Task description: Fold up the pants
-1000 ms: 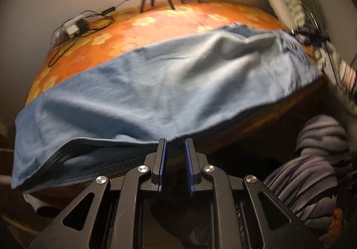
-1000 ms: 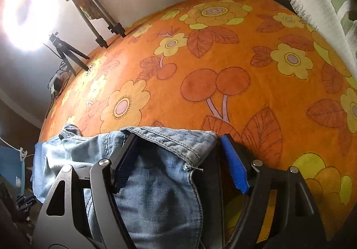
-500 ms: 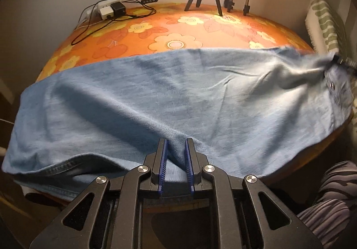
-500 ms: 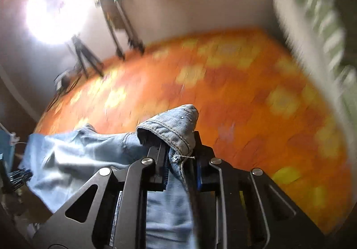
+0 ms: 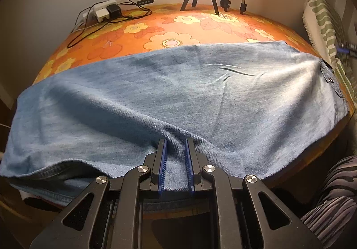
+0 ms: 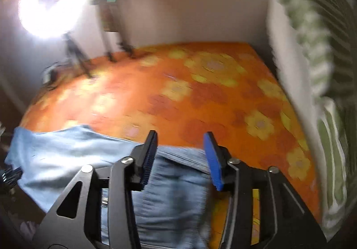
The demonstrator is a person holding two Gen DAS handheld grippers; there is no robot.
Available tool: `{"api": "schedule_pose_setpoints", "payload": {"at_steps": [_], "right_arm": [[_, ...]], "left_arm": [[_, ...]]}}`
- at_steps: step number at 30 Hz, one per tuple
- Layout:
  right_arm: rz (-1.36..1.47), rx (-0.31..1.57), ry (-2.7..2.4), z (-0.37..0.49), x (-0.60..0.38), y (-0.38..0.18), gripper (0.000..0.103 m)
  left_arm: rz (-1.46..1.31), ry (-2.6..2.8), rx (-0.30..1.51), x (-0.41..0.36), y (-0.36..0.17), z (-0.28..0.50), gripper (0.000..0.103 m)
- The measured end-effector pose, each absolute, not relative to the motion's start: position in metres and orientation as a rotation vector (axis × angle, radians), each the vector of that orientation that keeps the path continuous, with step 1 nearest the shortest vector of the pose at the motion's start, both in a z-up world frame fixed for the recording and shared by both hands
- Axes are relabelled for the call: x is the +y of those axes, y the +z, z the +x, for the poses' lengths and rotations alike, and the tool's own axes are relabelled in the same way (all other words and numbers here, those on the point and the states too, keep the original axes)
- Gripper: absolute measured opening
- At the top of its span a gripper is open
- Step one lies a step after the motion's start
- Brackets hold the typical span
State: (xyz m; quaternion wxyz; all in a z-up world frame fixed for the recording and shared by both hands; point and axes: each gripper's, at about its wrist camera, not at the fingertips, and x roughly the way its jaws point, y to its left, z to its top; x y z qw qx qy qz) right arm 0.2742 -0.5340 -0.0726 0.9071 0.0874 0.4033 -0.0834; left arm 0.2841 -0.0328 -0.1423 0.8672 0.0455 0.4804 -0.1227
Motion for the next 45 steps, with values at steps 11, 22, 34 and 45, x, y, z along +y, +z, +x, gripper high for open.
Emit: {"api": "schedule_pose_setpoints", "payload": {"at_steps": [11,22,34,45], "right_arm": [[0.12,1.057,0.148,0.417,-0.4,-0.146,0.063],[-0.022,0.983,0.264,0.391,-0.329,-0.124,0.063],[-0.142,0.953,0.601,0.36,-0.173,-0.107,0.063],[-0.286,0.937,0.824,0.353,-0.044,-0.118,0.063]], "left_arm": [[0.015,-0.194,0.967,0.002,-0.122,0.261,0.015],[-0.222,0.124,0.901,0.145,-0.106,0.226,0.033],[-0.596,0.333,0.832,0.289,-0.121,0.192,0.042],[-0.83,0.344,0.777,0.348,-0.153,0.193,0.046]]}}
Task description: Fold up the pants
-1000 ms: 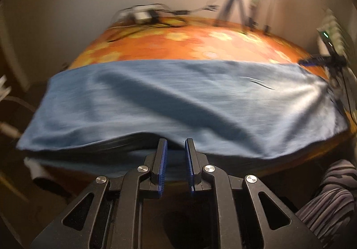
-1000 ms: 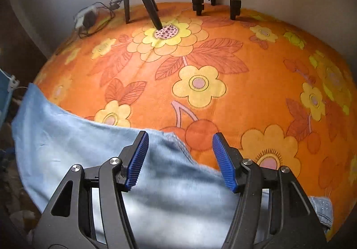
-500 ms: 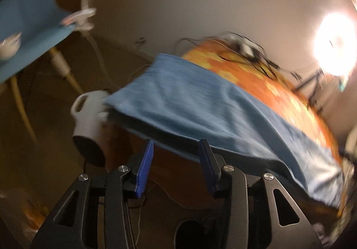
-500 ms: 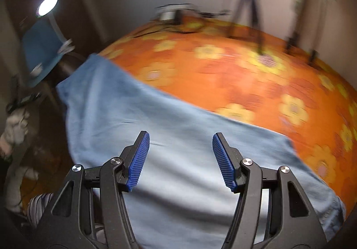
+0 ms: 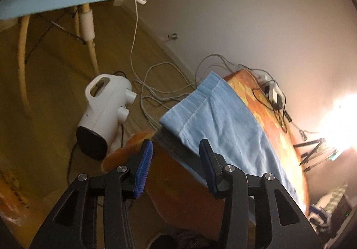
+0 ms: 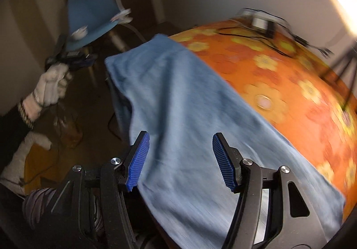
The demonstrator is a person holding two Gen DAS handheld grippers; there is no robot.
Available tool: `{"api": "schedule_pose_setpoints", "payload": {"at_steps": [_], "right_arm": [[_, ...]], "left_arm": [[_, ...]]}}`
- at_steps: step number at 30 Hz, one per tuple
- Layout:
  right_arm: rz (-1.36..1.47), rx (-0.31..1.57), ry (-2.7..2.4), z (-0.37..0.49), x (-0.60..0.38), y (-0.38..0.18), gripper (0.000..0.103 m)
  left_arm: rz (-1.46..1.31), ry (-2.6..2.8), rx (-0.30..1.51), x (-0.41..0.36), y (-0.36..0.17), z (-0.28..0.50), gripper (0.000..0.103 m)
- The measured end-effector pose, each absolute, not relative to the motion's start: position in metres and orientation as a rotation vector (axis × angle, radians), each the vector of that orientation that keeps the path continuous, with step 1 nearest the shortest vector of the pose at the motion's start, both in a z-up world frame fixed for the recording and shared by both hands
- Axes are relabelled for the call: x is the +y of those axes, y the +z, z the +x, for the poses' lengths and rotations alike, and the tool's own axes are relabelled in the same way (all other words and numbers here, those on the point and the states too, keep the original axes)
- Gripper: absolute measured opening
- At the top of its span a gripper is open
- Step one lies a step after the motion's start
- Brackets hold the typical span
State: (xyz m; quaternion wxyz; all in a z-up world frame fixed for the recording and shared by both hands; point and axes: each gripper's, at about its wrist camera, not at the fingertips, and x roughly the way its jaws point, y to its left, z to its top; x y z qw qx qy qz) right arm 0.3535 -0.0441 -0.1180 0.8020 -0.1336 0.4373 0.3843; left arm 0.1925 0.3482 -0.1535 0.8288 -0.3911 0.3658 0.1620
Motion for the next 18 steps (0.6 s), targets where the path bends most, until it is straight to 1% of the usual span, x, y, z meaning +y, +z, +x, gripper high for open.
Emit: {"api": "schedule_pose_setpoints", "payload": {"at_steps": [1,2,6,11,18], "right_arm": [[-0.314,0.938,0.841,0.351,-0.03,-0.122,0.063],[-0.329,0.94,0.855,0.349,-0.022,-0.125,0.063],[-0.364,0.941,0.896,0.346,0.007,-0.133,0.063],[-0.364,0.948,0.923,0.345,0.03,-0.135,0.063],[-0.363,0.95,0.933,0.339,0.039,-0.135,0.063]], "left_arm": [[-0.85,0.338,0.774,0.351,-0.157,0.193,0.053],[-0.871,0.335,0.772,0.354,-0.161,0.193,0.054],[-0.993,0.337,0.763,0.365,-0.183,0.196,0.054],[-1.086,0.32,0.733,0.37,-0.197,0.206,0.054],[-1.21,0.326,0.704,0.376,-0.213,0.208,0.055]]}}
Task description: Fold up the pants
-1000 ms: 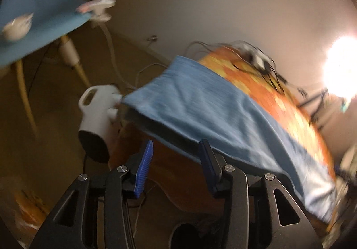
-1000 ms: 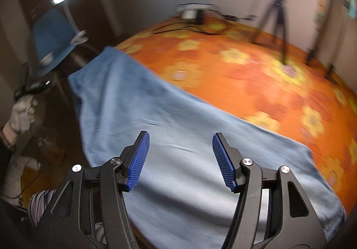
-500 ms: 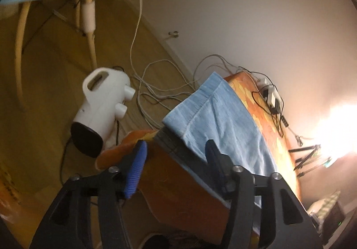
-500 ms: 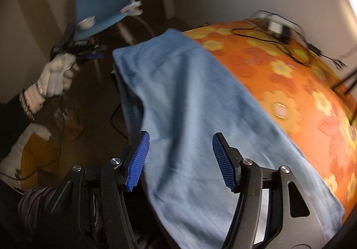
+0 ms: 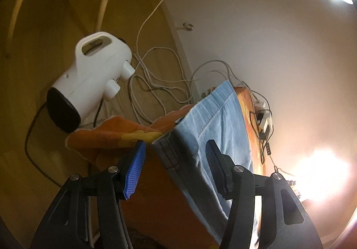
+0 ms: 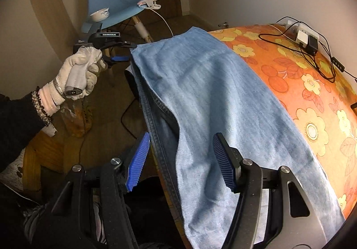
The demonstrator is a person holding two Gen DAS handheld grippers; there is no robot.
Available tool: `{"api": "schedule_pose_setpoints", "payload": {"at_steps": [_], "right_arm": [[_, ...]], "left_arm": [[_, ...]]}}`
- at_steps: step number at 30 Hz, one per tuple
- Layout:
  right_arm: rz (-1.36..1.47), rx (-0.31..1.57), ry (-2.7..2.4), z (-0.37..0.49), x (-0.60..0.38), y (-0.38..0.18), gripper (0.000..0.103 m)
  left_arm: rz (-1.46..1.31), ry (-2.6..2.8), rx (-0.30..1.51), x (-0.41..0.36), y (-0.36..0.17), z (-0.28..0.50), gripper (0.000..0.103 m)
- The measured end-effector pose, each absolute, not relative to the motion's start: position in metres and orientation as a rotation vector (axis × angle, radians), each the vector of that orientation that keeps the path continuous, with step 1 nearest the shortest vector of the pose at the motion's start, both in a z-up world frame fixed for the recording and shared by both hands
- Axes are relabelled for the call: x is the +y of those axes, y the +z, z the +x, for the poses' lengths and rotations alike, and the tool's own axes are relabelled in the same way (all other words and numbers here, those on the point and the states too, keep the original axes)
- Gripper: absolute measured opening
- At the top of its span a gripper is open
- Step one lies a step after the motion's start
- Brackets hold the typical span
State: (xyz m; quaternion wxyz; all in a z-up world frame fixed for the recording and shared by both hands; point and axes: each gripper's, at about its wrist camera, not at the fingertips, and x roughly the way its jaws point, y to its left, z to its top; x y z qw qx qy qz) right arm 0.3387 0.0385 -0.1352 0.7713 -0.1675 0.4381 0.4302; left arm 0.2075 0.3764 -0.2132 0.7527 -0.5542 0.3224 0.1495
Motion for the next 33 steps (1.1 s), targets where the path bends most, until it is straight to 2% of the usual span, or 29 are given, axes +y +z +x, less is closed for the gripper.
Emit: {"api": "schedule_pose_setpoints", "payload": {"at_steps": [9,17,27,29,31,33], "right_arm": [[-0.32,0.954,0.899,0.345,0.027,-0.133,0.063],[-0.319,0.955,0.885,0.346,0.021,-0.136,0.063],[-0.395,1.014,0.959,0.339,0.031,-0.152,0.062],[-0.425,1.029,0.968,0.335,0.034,-0.16,0.056],[-0.475,1.053,0.962,0.332,0.039,-0.171,0.039],[-0.51,1.07,0.948,0.33,0.042,-0.179,0.032]], "left_arm": [[-1.18,0.301,0.619,0.367,-0.194,0.21,0.052],[-1.119,0.35,0.673,0.359,-0.2,0.224,0.052],[-1.027,0.373,0.695,0.351,-0.195,0.224,0.038],[-1.004,0.372,0.702,0.35,-0.191,0.225,0.035],[-0.989,0.371,0.706,0.348,-0.189,0.227,0.031],[-0.976,0.374,0.71,0.347,-0.187,0.228,0.028]]}}
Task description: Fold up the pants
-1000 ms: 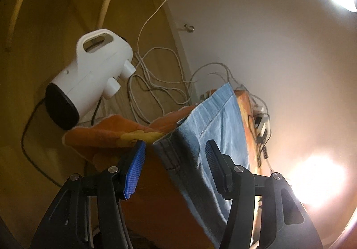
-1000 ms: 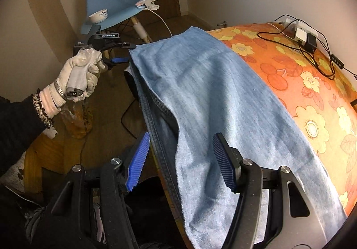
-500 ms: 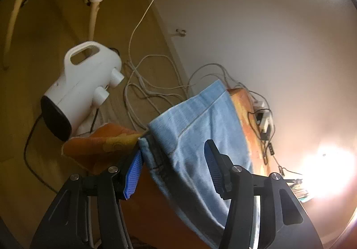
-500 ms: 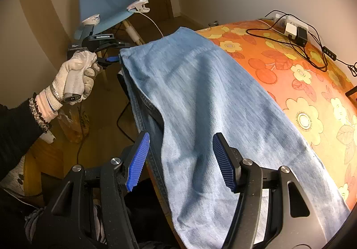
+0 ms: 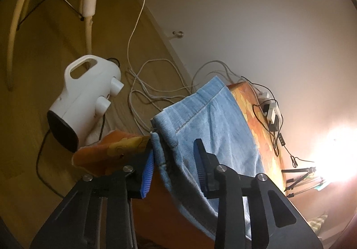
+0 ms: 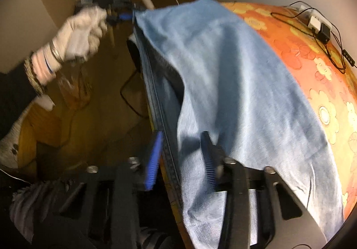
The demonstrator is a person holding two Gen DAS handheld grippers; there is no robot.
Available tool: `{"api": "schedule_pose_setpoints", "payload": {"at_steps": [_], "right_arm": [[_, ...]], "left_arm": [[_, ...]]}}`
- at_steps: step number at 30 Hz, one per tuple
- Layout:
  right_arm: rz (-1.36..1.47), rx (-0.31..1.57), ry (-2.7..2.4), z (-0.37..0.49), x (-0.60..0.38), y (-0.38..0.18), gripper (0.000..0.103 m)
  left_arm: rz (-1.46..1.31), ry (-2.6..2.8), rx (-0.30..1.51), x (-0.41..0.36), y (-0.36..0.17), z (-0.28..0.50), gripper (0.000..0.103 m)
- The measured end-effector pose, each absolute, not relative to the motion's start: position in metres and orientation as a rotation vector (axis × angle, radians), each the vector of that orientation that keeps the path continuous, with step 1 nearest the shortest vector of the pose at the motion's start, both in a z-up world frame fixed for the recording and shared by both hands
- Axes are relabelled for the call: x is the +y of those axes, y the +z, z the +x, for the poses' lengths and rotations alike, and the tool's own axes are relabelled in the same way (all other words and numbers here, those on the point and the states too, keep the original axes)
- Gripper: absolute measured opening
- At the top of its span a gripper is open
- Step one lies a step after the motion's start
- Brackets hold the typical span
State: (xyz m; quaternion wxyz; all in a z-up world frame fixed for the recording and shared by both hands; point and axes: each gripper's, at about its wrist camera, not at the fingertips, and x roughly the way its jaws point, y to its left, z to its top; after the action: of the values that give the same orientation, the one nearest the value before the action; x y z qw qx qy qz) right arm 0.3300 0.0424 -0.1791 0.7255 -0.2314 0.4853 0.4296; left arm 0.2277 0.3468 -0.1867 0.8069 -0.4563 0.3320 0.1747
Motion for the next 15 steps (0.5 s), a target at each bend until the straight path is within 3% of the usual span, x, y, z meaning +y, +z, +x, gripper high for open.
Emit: {"api": "schedule_pose_setpoints", "payload": {"at_steps": [3,5,10,15], "right_arm": [[-0.545,1.075,0.927,0.328,0.043,-0.185,0.01],[-0.536,1.062,0.922,0.329,0.04,-0.179,0.005],[-0.54,0.988,0.947,0.319,0.026,-0.152,0.003],[-0.685,0.99,0.923,0.305,0.038,-0.174,0.003]], "left_arm": [[-0.964,0.387,0.718,0.348,-0.186,0.227,0.016],[-0.962,0.392,0.722,0.349,-0.187,0.226,0.013],[-0.963,0.382,0.712,0.35,-0.186,0.224,0.011],[-0.989,0.365,0.702,0.35,-0.185,0.225,0.012]]}}
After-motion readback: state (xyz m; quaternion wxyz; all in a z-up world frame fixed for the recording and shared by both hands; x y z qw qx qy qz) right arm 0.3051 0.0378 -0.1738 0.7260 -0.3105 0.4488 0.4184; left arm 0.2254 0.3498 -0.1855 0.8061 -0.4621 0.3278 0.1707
